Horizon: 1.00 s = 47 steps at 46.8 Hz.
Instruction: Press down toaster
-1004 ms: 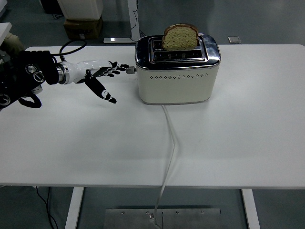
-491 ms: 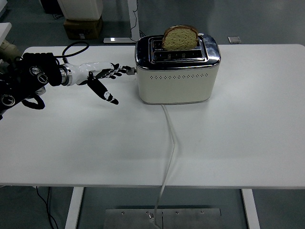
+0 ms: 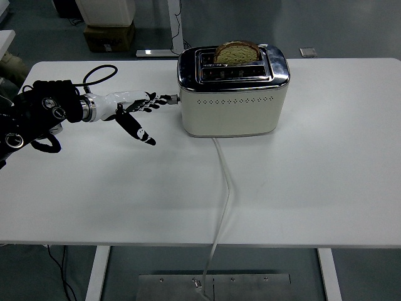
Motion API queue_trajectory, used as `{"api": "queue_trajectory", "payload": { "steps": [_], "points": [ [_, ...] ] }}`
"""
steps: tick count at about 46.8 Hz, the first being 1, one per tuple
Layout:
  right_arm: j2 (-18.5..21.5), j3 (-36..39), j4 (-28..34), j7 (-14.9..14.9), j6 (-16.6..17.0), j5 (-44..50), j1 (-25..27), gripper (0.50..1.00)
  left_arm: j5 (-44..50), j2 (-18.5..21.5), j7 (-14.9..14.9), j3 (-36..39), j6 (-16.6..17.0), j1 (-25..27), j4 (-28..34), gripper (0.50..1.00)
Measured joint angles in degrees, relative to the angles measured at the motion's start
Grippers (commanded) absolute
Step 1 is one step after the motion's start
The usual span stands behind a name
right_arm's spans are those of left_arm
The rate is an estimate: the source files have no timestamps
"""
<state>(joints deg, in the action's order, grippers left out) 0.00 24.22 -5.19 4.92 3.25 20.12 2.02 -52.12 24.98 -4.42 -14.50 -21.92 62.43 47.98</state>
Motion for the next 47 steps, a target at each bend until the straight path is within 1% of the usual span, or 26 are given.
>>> {"api": "queue_trajectory", "payload": {
  "steps": [15,29,36,41,47],
  "points": [
    [0.00,0.04,0.00,0.00,0.01,0.00,0.24,1.000,0.04,0.03,0.04,0.01,0.79,-1.42,-0.17,1.000],
    [0.00,0.04,0.00,-0.09,0.00,0.00,0.65,0.998,0.09,-1.69,-0.13,0.02,0.83,-1.59,-3.99,1.000],
    [0.00,0.04,0.00,-0.10,0.00,0.00,0.98,1.000,0.13,-2.75,-0.31,0.00,1.01,-2.85,-5.63,1.000],
    [0.00,0.04,0.00,-0.08,-0.01,0.00,0.97,0.998,0.17,-2.88,-0.32,-0.03,2.19,-3.17,-6.05,1.000],
    [0.00,0.04,0.00,-0.09,-0.05,0.00,1.04,1.000,0.71,-2.43,-0.32,-0.11,2.46,-3.56,-6.05,1.000]
  ]
}}
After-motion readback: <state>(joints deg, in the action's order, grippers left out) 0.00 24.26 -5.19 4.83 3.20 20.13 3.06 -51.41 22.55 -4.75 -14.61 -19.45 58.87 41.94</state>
